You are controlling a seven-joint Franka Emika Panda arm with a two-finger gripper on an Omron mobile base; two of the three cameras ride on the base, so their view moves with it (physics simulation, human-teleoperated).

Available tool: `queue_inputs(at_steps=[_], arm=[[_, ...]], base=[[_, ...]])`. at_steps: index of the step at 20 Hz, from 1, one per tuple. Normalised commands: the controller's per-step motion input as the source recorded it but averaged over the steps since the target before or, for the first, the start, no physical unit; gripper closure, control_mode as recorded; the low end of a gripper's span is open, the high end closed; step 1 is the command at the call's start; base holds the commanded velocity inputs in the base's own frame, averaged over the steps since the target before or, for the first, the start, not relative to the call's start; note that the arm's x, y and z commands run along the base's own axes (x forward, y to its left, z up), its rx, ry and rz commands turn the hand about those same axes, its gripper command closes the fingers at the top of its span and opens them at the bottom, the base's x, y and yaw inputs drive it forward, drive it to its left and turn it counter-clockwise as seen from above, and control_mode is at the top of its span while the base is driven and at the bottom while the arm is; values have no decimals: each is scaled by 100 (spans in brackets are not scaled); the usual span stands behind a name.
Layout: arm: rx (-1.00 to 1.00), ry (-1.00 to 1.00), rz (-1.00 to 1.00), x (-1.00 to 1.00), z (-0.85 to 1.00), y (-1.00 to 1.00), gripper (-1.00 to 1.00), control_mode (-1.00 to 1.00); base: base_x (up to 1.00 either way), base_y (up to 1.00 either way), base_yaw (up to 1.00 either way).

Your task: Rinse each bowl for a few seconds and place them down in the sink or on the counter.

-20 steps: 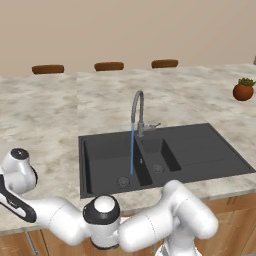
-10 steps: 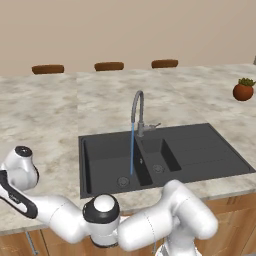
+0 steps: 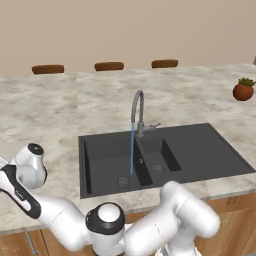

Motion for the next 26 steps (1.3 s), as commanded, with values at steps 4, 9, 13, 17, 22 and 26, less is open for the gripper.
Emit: queue_inputs(at_steps=[4, 9, 13, 17, 22, 26], arm=[[-1, -18, -12, -66, 19, -25, 100, -100], [-3, -13, -17, -50, 44, -18, 100, -100], [-3, -16, -16, -31, 71, -13, 100, -100], [-1, -12, -17, -16, 72, -23, 100, -100], [0, -6, -18, -4, 70, -29, 100, -100], [0, 0, -22, 0, 52, -42, 100, -100]], base=[[0, 0, 0], [0, 0, 0], [0, 0, 0], [0, 0, 0], [0, 0, 0], [0, 0, 0]])
